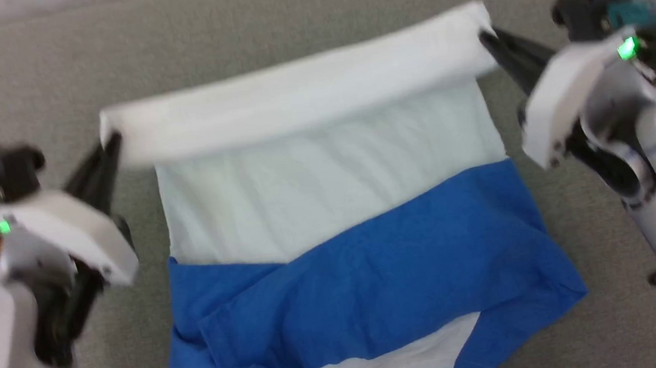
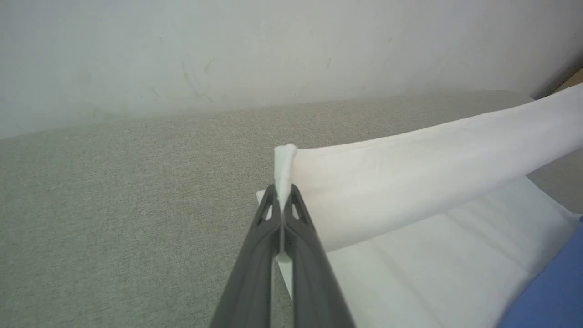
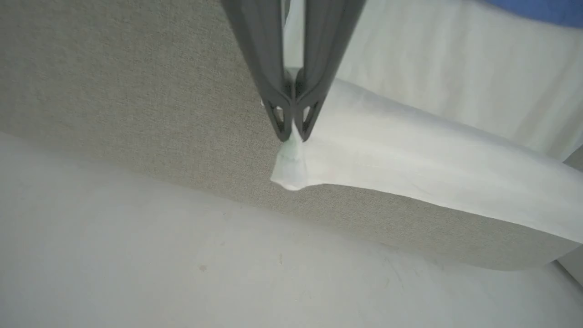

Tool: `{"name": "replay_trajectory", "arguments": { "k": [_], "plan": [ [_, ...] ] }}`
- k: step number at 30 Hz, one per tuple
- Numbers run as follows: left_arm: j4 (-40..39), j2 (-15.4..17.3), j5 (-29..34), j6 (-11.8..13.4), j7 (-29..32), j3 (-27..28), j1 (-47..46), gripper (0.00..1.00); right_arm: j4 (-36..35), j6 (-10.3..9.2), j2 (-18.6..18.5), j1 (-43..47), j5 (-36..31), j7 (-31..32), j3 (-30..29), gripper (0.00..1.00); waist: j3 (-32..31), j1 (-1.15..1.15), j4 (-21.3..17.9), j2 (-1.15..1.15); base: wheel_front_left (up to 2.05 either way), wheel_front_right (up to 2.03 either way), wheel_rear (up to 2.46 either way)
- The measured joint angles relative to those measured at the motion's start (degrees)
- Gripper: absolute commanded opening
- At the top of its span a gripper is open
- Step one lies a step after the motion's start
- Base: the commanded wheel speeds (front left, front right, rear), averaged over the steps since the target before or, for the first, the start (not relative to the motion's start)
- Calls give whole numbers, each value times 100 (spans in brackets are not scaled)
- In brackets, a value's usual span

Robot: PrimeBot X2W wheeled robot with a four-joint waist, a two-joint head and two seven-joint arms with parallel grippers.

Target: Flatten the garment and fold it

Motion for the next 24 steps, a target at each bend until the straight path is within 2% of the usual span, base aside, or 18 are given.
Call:
{"name": "replay_trajectory", "arguments": {
  "k": [4,9,17,24],
  "plan": [
    [-479,2,-144,79,-65,26,967,0,-656,1,-417,907,66,240,-152,0,-422,0,24,0,0,0,0],
    [-869,-8,-255,135,-113,11,1946,0,-1446,2,-634,2130,96,722,-570,0,-852,0,91,0,0,0,0],
    [-834,-79,-381,152,-115,-149,2959,0,-2365,2,-546,3655,-118,1548,-1104,0,-1219,1,206,0,0,0,0],
    [-655,-121,-420,141,-116,-337,3222,0,-2470,2,-372,4373,-590,2060,-1276,0,-1196,2,242,0,0,0,0]
  ]
}}
